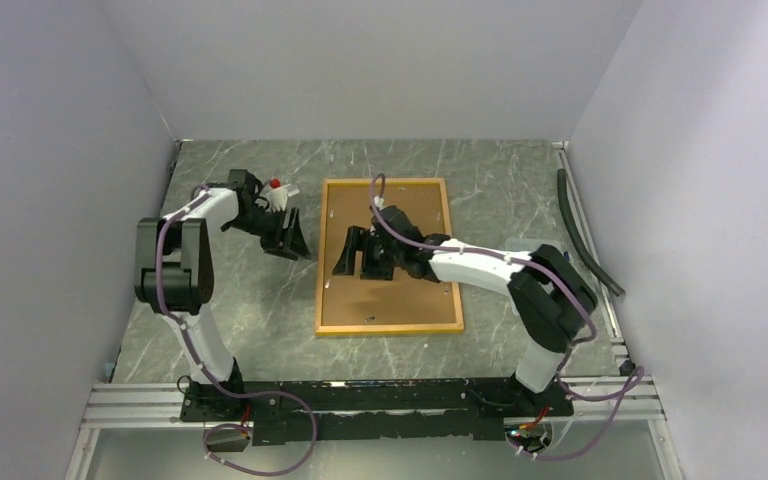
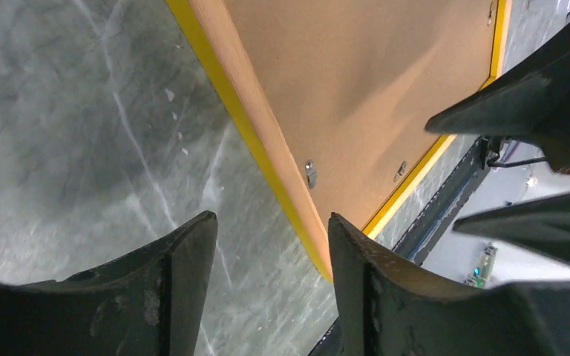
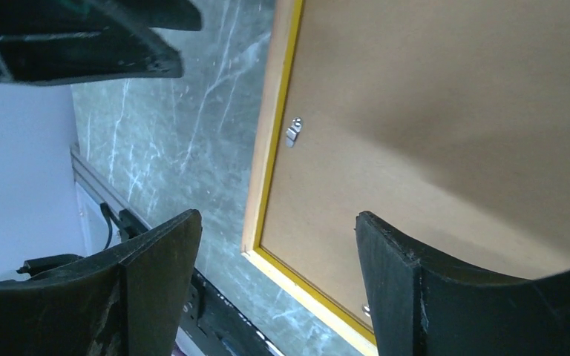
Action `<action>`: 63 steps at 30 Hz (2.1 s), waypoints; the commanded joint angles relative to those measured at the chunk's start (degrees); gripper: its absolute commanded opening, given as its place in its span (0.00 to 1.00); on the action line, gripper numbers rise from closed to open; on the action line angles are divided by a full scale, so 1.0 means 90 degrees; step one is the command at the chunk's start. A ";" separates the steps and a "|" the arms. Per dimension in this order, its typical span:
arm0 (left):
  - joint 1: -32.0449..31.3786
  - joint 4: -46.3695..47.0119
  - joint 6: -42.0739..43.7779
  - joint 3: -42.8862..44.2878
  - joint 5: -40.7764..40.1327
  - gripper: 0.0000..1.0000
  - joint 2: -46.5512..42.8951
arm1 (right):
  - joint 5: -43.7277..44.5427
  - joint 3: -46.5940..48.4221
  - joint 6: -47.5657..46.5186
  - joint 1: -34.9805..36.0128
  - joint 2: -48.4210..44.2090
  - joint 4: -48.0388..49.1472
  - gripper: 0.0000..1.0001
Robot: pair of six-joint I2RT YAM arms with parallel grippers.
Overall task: Put the photo into the frame
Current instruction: Install the photo frame at the center of the board.
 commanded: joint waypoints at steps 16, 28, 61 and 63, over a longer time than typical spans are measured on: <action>-0.0231 0.0671 -0.0646 0.0189 0.0799 0.42 0.1288 | -0.0605 0.0954 0.0545 0.0344 0.1728 0.1210 0.73; -0.0298 0.0696 -0.0561 0.0145 0.0877 0.33 0.1457 | -0.0919 0.1079 0.0594 0.0340 0.2006 0.1289 0.69; -0.0309 0.0574 -0.0358 0.0161 0.0734 0.25 0.1421 | -0.1206 0.1603 0.0642 0.0437 0.2489 0.1335 0.58; -0.0314 0.0573 -0.0342 0.0149 0.0715 0.24 0.1399 | -0.1197 0.1635 0.0633 0.0442 0.2490 0.1325 0.58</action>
